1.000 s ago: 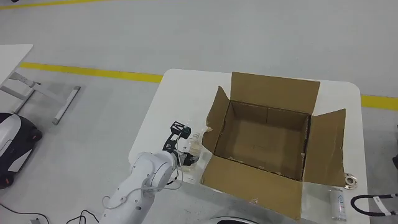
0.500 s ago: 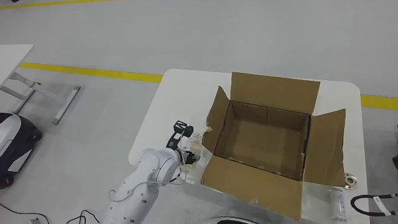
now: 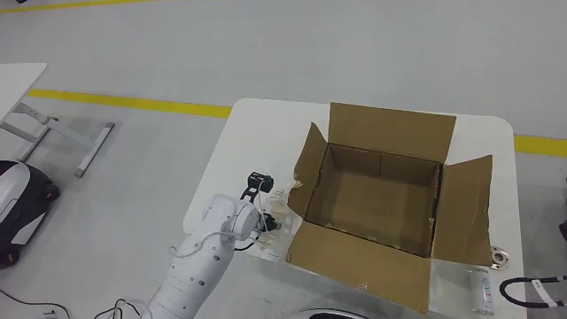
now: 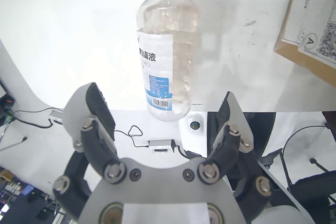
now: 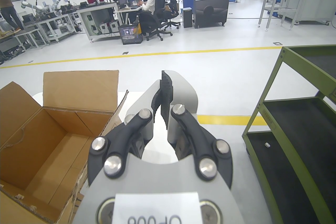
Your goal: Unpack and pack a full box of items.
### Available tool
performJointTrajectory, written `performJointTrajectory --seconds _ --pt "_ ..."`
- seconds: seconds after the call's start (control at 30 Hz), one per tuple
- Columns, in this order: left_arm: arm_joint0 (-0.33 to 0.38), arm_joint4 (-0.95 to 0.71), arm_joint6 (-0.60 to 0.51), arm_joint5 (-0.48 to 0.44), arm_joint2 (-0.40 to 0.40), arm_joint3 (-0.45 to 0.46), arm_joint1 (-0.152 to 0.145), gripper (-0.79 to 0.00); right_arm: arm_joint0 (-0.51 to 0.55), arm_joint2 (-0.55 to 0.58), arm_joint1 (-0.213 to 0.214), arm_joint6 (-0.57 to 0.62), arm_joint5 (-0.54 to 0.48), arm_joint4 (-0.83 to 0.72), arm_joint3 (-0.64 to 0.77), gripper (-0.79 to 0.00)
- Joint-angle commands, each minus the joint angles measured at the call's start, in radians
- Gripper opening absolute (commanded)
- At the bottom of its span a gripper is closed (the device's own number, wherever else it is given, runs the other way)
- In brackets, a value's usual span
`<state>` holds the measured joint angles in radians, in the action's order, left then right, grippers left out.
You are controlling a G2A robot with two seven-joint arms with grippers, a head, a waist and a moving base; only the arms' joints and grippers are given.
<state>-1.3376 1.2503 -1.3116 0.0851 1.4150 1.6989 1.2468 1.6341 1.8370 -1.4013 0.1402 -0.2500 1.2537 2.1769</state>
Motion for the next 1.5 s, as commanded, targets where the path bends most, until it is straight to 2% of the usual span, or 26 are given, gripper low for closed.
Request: performJointTrajectory --seconds 0.0,0.2,0.43,0.7,0.93,1.17,1.3,1.47 --pt "0.014 0.01 0.006 0.002 -0.017 -0.029 0.001 0.0 0.0 0.0 0.0 0.0 0.0 0.0 0.0 -0.785" --pt "0.047 0.055 0.029 0.019 -0.069 -0.095 0.007 0.0 0.0 0.0 0.0 0.0 0.0 0.0 0.0 -0.785" --pt "0.075 0.033 0.02 0.02 -0.08 -0.14 0.01 -0.006 0.0 0.0 0.0 0.0 0.0 0.0 0.0 -0.785" --pt "0.096 0.001 0.006 0.016 -0.074 -0.171 0.01 -0.015 0.0 0.0 0.0 0.0 0.0 0.0 0.0 -0.785" --pt "0.116 -0.055 -0.02 0.021 -0.06 -0.208 0.01 -0.071 0.0 0.0 0.0 0.0 0.0 0.0 0.0 -0.785" --pt "0.139 -0.108 -0.04 0.01 -0.024 -0.242 0.004 -0.034 0.0 0.0 0.0 0.0 0.0 0.0 0.0 -0.785" --pt "0.141 -0.127 -0.043 0.002 -0.02 -0.249 0.002 -0.043 0.0 0.0 0.0 0.0 0.0 0.0 0.0 -0.785" --pt "0.142 -0.138 -0.04 -0.002 -0.031 -0.256 0.001 -0.099 0.0 0.0 0.0 0.0 0.0 0.0 0.0 -0.785"
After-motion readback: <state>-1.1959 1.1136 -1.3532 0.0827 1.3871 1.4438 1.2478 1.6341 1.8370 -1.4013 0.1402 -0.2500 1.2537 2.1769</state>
